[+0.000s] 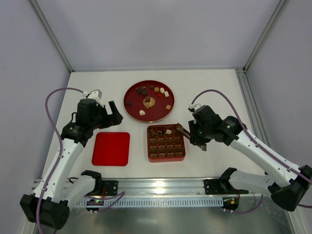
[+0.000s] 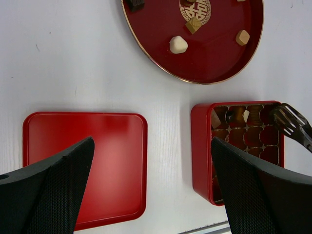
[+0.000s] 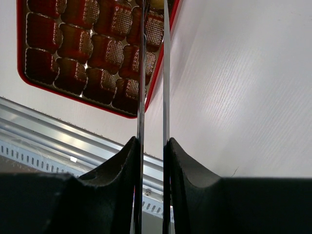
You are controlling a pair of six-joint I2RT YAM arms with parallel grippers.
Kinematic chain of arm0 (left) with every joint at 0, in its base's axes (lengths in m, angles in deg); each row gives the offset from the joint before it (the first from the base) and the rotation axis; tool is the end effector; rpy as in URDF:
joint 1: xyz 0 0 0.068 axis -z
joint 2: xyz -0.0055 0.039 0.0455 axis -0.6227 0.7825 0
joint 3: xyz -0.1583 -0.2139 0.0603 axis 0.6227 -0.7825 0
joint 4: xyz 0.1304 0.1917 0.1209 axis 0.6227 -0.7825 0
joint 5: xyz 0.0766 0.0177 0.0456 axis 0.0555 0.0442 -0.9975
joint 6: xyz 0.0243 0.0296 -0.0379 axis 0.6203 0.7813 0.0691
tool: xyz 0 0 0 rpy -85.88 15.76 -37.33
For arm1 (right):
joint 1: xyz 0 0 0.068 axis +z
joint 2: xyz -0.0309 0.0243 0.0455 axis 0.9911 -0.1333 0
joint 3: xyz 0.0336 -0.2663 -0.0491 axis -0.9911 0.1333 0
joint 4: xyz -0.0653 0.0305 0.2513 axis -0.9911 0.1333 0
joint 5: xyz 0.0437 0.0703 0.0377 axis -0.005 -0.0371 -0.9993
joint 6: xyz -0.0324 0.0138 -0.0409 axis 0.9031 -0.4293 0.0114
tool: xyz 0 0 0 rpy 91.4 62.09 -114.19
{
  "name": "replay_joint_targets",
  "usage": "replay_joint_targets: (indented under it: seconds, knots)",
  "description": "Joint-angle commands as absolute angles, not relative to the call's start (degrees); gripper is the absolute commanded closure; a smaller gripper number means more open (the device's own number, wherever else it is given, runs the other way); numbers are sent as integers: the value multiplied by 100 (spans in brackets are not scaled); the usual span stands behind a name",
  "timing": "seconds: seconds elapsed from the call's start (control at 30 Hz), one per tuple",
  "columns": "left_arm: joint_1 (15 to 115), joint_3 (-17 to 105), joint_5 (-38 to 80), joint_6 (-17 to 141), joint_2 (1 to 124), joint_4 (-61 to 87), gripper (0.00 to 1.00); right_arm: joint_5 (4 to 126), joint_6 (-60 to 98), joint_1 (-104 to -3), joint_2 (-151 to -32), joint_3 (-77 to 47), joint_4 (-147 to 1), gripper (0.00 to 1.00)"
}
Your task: Pack the chocolate
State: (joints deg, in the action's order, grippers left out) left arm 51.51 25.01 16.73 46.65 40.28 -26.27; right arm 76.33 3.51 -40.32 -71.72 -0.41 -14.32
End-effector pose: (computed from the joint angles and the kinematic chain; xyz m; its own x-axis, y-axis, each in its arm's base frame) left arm 0.1897 -0.0460 0.3174 -0.6531 -0.3084 -0.6917 -0.0202 0.9201 -0.3911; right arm 0.1452 0.1273 0.3105 -0.8333 -0.2403 -0.4978 -0.3498 0.9266 0.1382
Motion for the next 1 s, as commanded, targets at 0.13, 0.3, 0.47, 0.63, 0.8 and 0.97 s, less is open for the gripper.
replay_joint_targets:
  seconds: [0.13,0.3,0.47,0.63,0.8,0.97]
  knots:
    - [5135,2482,1722,4674,3970,-2540,0,7794,309,-3997,-7135,-88,-1602,68]
    - [5135,2491,1731,4674,3970,-2540,0,7768,309,-3997,-7153,-79,-1620,67]
    - [5135,2491,1731,4674,3970,-2531,0,7750,318,-3997,-7171,-79,-1646,64]
    - [5143,2491,1740,4674,3961,-2540,0,7750,327,-3997,-7197,-140,-1637,64]
    - [5143,2482,1731,4674,3970,-2540,0,7741,371,-3997,-7197,-342,-1594,64]
    - [5143,2491,1722,4674,3961,-2540,0,7715,529,-4006,-7425,-833,-1567,63]
